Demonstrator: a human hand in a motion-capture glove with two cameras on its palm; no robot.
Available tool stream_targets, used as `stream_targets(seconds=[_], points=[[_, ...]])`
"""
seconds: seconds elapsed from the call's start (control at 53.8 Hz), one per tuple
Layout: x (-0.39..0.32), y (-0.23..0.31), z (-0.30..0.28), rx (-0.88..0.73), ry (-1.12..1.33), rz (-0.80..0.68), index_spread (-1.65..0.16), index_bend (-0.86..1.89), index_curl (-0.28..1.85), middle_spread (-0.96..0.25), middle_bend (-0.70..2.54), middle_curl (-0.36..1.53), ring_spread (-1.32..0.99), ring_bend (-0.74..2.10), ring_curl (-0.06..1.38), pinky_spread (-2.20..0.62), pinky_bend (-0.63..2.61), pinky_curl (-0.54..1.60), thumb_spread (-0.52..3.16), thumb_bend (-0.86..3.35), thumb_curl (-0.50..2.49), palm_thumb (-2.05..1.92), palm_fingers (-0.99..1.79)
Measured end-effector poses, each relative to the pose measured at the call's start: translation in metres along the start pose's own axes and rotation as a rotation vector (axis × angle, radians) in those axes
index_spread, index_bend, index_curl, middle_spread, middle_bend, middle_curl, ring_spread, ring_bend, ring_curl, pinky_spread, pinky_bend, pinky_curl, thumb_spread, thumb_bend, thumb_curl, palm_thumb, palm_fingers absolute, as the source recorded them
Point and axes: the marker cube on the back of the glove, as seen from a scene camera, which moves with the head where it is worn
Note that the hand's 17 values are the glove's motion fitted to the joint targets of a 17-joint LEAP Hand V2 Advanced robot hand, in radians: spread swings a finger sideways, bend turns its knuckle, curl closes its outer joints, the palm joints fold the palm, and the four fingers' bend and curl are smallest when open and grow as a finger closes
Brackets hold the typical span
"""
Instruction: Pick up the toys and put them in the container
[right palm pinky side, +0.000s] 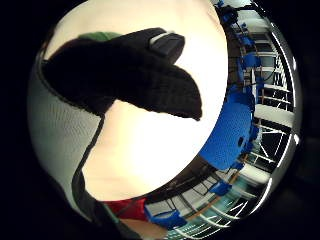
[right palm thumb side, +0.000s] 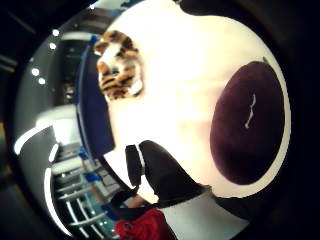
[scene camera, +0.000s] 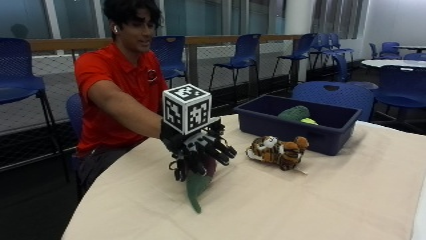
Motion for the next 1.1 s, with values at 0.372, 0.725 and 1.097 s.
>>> stream_targets(seconds=[0.372,0.725,1.097], points=[[0.005,-0.005,0.034,-0.13,0.05,0.048,-0.42,0.43,0.41,-0.08,0.23,0.2,0.06,0.18,0.2,0.03,1.13,0.32,1.17,0.01,0.28,0.06,0.18],[-0.006,0.0,0.037,0.015,0.109,0.071,-0.37,0.33,0.47,-0.24,0.44,0.33,-0.12,0.44,0.26,-0.2,0.98,0.28,1.35,0.12,0.4,0.33,0.54],[-0.014,0.009,0.037,0.152,0.151,0.024,-0.37,0.16,0.51,-0.34,0.4,0.38,-0.37,0.67,0.36,-0.38,1.04,0.33,1.28,0.15,0.53,0.51,0.74]])
